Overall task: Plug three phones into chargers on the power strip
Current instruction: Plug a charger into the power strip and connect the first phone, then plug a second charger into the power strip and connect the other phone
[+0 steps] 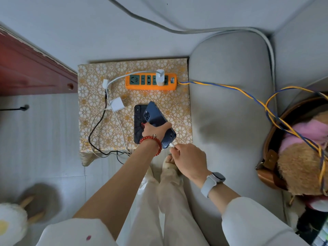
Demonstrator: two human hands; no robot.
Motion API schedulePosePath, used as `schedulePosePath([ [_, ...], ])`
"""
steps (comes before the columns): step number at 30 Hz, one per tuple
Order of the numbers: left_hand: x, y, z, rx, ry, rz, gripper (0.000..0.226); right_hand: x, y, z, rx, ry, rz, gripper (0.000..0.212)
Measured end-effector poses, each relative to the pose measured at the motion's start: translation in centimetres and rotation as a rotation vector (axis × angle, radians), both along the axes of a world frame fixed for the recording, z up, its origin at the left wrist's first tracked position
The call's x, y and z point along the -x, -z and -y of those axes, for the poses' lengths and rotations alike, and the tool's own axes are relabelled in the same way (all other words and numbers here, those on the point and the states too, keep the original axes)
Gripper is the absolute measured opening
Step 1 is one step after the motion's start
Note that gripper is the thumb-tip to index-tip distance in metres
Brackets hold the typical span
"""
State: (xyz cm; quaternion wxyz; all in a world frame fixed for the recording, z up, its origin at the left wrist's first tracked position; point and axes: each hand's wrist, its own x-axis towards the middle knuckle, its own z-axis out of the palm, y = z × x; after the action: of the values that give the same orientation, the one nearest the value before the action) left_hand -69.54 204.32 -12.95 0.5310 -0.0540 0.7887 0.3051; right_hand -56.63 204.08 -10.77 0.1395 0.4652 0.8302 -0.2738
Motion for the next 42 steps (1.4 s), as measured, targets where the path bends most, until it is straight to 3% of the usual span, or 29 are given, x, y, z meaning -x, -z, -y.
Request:
schedulePosePath([
  [2, -0.9, 1.0, -0.4, 0.027, 0.125, -0.055, 0.081, -0.9, -0.1, -1.6, -0.027, -0.035, 0.027, 0.034],
  [5, -2.9, 2.4, -0.8, 0.039, 0.312, -0.195, 0.089, -3.4, -0.2, -4.1, -0.266, -0.007, 0.037, 0.026],
  [7, -4.3, 3.3, -1.2, 0.048, 0.462, -0.302, 0.09, -5.0, 0.3, -5.3, -0.373, -0.058, 0.076, 0.034],
  [12, -7.4, 5.2, -3.1, 0.125, 0.678, -0.45, 0.085, -6.6, 2.0, -5.6, -0.431, -0.201, 0.122, 0.044],
  [20, -7.1, 6.2, -2.4, 0.004, 0.704, -0.378, 0.075, -6.6, 2.2, -5.6, -0.478, -0.16, 0.051, 0.038],
  [27, -4.9, 5.7, -1.9, 0.127, 1.17, -0.506, 0.06, -4.3, 1.3, -5.4, -0.385, -0.109, 0.147, 0.032],
  [31, -2.3, 4.4, -1.5, 0.043, 1.051, -0.408, 0.051, -2.2, 0.8, -5.2, -0.312, -0.107, 0.174, 0.034],
  [37, 6.0, 2.4, 3.8, -0.115, 0.48, -0.698, 0.029, 3.7, 2.0, -2.9, -0.067, -0.058, -0.023, 0.037],
  [42, 13.8, 4.2, 6.8, 0.075, 0.497, -0.789, 0.038, 10.1, 4.2, -0.3, 0.018, -0.09, -0.11, 0.041],
])
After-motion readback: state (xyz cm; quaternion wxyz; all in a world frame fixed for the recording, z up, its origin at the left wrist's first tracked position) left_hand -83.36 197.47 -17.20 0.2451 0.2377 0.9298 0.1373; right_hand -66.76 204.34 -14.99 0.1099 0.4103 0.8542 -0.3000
